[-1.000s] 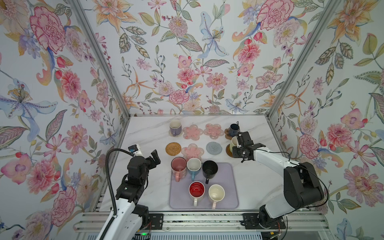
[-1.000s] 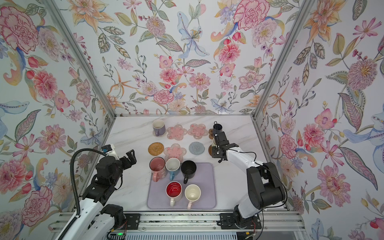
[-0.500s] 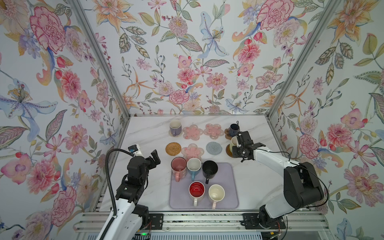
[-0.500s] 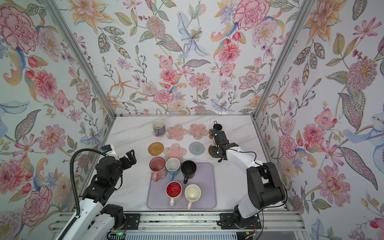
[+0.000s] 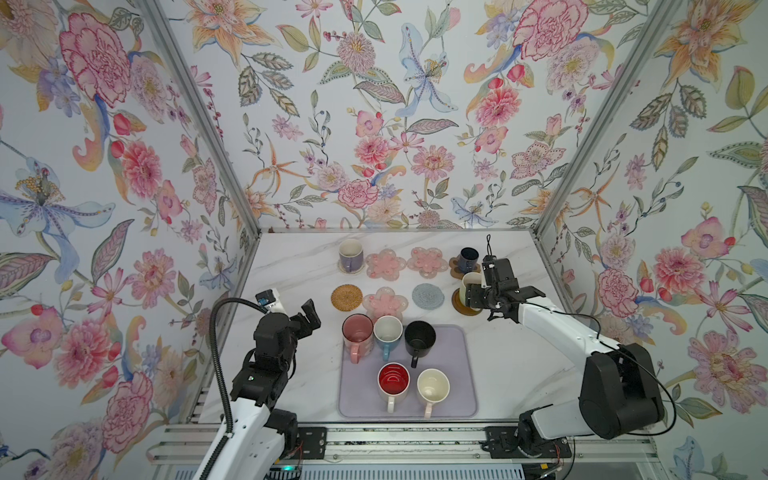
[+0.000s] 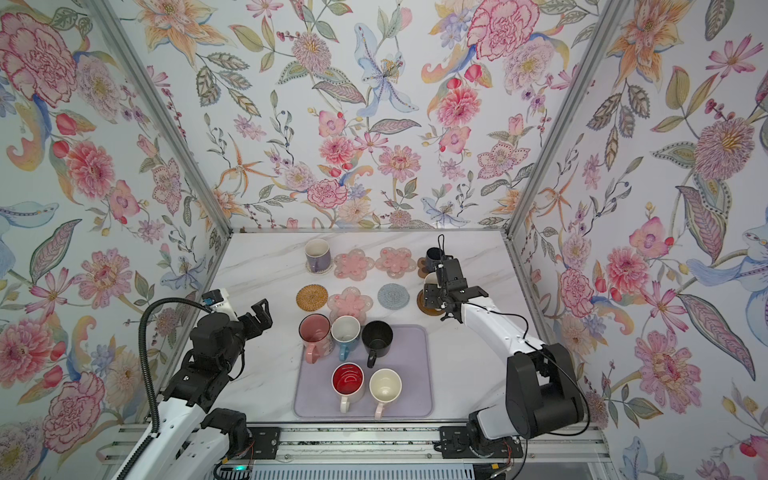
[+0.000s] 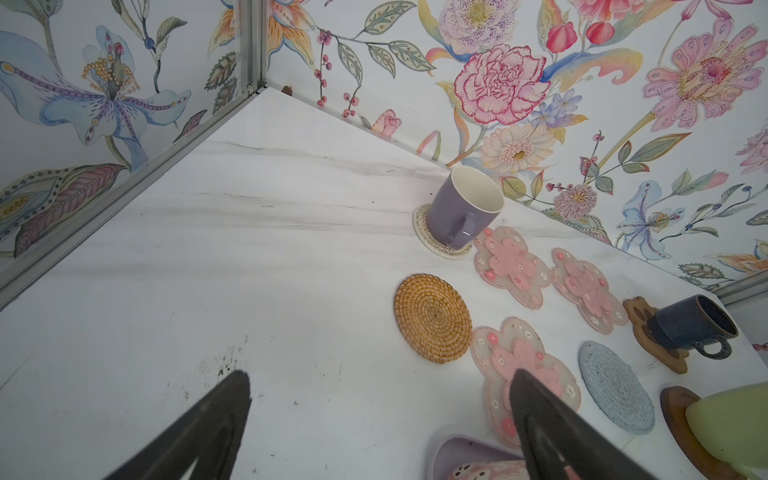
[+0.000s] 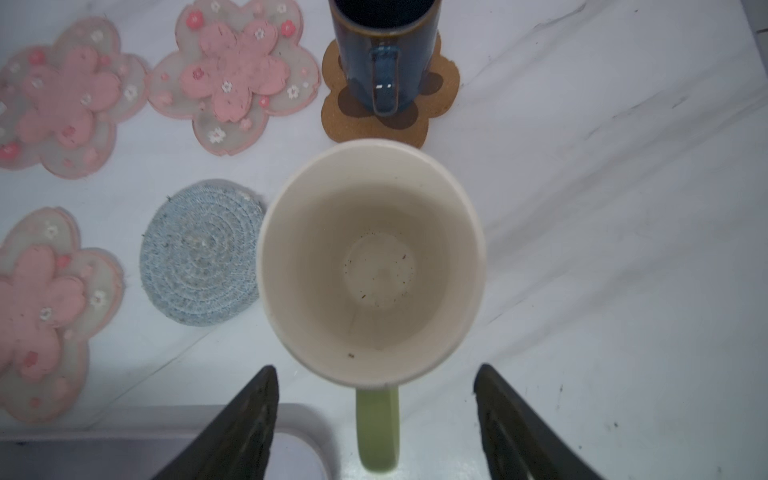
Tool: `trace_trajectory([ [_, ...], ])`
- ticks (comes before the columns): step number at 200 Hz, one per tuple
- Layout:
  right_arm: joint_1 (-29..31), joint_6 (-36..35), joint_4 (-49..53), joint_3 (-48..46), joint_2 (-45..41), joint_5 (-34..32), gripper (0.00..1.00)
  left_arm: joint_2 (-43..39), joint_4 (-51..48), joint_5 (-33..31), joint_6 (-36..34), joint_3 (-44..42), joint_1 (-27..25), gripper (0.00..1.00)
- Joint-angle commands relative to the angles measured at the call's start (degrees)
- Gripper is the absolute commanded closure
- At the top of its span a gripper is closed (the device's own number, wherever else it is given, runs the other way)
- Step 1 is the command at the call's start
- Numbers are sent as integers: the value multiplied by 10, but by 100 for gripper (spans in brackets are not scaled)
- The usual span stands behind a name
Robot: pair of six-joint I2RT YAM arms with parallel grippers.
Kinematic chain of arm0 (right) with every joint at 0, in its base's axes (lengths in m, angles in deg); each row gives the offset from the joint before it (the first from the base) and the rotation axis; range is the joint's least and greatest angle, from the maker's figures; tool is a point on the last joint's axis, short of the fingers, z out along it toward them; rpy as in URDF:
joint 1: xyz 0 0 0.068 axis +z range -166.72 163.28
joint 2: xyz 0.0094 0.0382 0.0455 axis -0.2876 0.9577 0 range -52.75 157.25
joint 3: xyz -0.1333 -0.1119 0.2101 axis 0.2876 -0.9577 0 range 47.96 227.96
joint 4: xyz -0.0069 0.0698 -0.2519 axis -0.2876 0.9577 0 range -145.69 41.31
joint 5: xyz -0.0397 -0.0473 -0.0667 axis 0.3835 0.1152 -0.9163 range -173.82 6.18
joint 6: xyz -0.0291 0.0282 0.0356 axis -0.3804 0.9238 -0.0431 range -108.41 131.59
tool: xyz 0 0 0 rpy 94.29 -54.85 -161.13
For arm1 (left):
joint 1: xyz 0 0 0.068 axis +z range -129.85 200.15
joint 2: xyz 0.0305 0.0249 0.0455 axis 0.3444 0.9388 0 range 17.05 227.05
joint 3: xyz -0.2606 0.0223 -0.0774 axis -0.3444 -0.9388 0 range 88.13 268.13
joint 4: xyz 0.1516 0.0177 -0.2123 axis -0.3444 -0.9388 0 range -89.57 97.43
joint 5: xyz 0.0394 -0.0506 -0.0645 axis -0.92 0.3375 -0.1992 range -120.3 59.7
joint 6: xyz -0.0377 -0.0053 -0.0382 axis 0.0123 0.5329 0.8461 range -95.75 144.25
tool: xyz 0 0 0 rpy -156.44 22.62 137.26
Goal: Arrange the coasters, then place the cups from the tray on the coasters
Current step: 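Open the right gripper over the placed mug while the left gripper grasps the pink mug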
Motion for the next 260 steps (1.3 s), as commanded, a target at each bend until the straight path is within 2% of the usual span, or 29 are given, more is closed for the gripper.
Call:
trace_trajectory([
  [1, -5, 10, -29, -44, -61, 9, 7, -7, -11, 9, 0, -2, 3, 1],
  [16, -7, 13, -50, -73, -100, 7, 1, -10, -12, 11, 3, -6, 2, 1],
  [52, -14, 23, -67, -94, -150, -8, 1, -18, -28, 23, 13, -1, 2, 1],
  [106, -15, 31, -79, -90, -146, -12, 1, -17, -77, 75, 30, 16, 3, 1],
  [136, -16, 32, -78, -91, -139, -13, 1, 14, -98, 135, 41, 46, -9, 2],
  [192, -15, 40, -84, -96, -140, -13, 1, 47, -171, 64, 45, 96, -147, 3],
  [234, -15, 43, -93, -94, -130, -10, 1, 70, -208, 20, 88, 116, -272, 3],
  [260, -16, 46, -101, -93, -131, -4, 1, 87, -226, -1, 106, 115, -321, 3],
])
